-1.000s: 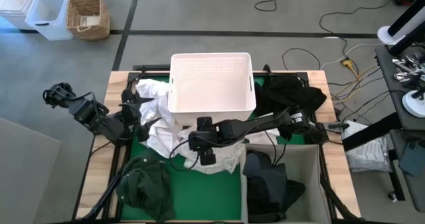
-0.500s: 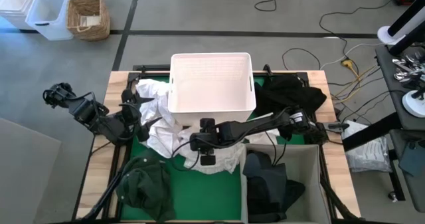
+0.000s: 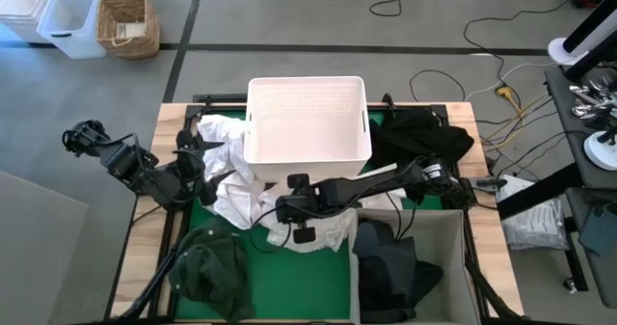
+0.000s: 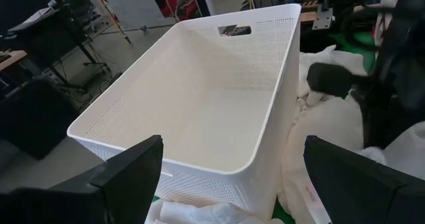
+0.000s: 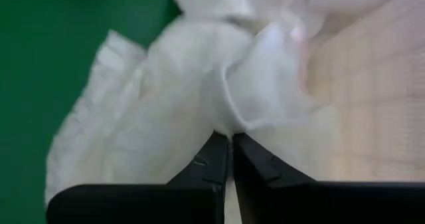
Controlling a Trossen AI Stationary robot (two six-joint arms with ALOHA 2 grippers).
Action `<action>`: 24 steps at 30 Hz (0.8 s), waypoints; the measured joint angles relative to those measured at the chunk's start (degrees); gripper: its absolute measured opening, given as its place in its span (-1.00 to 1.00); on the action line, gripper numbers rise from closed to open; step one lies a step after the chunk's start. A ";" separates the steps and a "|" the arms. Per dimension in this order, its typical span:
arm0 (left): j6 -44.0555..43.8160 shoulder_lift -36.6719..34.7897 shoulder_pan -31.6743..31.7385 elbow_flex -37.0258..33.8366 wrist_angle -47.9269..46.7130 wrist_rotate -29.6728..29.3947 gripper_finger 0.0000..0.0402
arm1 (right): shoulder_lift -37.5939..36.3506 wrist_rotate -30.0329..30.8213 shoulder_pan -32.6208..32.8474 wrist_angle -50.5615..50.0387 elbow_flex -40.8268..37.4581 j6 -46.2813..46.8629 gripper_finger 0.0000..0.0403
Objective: Pick and place trash into bin
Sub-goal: Put the white cloth into the white plastic storage bin
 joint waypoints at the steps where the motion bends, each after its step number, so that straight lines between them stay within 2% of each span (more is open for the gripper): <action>1: -0.13 0.10 0.00 0.00 -0.01 0.01 0.69 | -0.48 0.02 0.11 0.02 0.66 -0.35 -0.95; 10: 0.08 1.16 0.00 0.00 0.00 0.00 0.69 | -6.89 3.34 1.59 1.06 5.40 -6.87 -0.95; 24: -0.12 1.37 -0.02 -0.02 -0.06 0.87 0.69 | -16.26 6.57 1.72 11.60 9.72 -17.21 -0.96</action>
